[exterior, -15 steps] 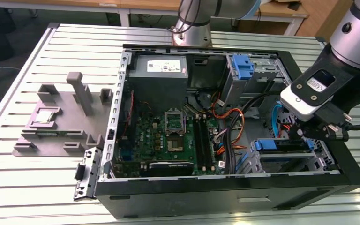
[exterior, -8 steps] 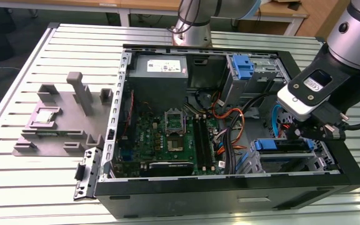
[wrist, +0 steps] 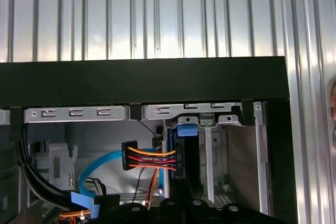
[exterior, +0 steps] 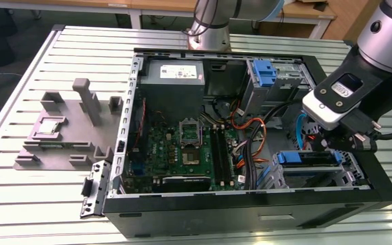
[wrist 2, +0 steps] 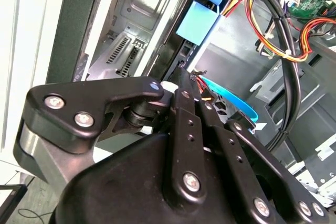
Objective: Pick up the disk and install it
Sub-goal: 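Insert the second disk wire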
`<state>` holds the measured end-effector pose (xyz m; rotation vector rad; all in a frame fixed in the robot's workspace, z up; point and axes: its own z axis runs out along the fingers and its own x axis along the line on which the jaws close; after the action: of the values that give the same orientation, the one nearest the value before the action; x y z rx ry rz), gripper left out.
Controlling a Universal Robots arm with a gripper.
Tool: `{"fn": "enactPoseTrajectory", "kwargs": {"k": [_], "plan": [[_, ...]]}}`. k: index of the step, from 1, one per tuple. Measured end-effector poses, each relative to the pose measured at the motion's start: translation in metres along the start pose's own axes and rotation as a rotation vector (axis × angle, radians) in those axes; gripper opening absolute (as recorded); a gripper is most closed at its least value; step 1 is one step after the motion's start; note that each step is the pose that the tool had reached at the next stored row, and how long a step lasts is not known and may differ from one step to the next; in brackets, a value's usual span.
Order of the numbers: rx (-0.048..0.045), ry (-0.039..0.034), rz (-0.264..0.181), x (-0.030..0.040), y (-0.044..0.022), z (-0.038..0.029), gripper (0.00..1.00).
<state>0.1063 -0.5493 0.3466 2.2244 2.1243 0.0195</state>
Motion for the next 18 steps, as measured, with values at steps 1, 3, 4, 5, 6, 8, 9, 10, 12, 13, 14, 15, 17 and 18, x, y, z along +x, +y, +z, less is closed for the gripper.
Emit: {"fn": "enactPoseTrajectory", "kwargs": {"k": [1, 3, 4, 5, 6, 8, 9, 10, 12, 13, 14, 15, 17, 18], "plan": [[0.0000, 0.0000, 0.000, 0.0000, -0.0002, -0.0007, 0.10], [0.0001, 0.0003, 0.000, -0.0001, -0.0005, -0.0007, 0.10], [0.0000, 0.0003, 0.000, 0.0000, -0.0005, -0.0007, 0.10], [0.0001, 0.0002, 0.000, -0.0001, -0.0005, -0.0008, 0.10], [0.0001, 0.0001, 0.000, -0.0001, -0.0006, -0.0009, 0.10], [0.0000, 0.0000, 0.000, -0.0001, -0.0006, -0.0009, 0.10], [0.0001, 0.0000, 0.000, -0.0001, -0.0007, -0.0009, 0.10], [0.0001, -0.0001, 0.000, -0.0001, -0.0010, -0.0009, 0.10], [0.0001, 0.0005, 0.000, -0.0001, -0.0019, -0.0010, 0.10], [0.0001, 0.0009, 0.000, -0.0002, -0.0023, -0.0010, 0.10], [0.0001, 0.0014, 0.000, -0.0002, -0.0028, -0.0010, 0.10], [0.0002, 0.0018, 0.000, -0.0002, -0.0034, -0.0011, 0.10], [0.0002, 0.0020, 0.000, -0.0002, -0.0036, -0.0026, 0.10], [0.0001, 0.0023, 0.000, -0.0003, -0.0036, -0.0038, 0.10]]}}
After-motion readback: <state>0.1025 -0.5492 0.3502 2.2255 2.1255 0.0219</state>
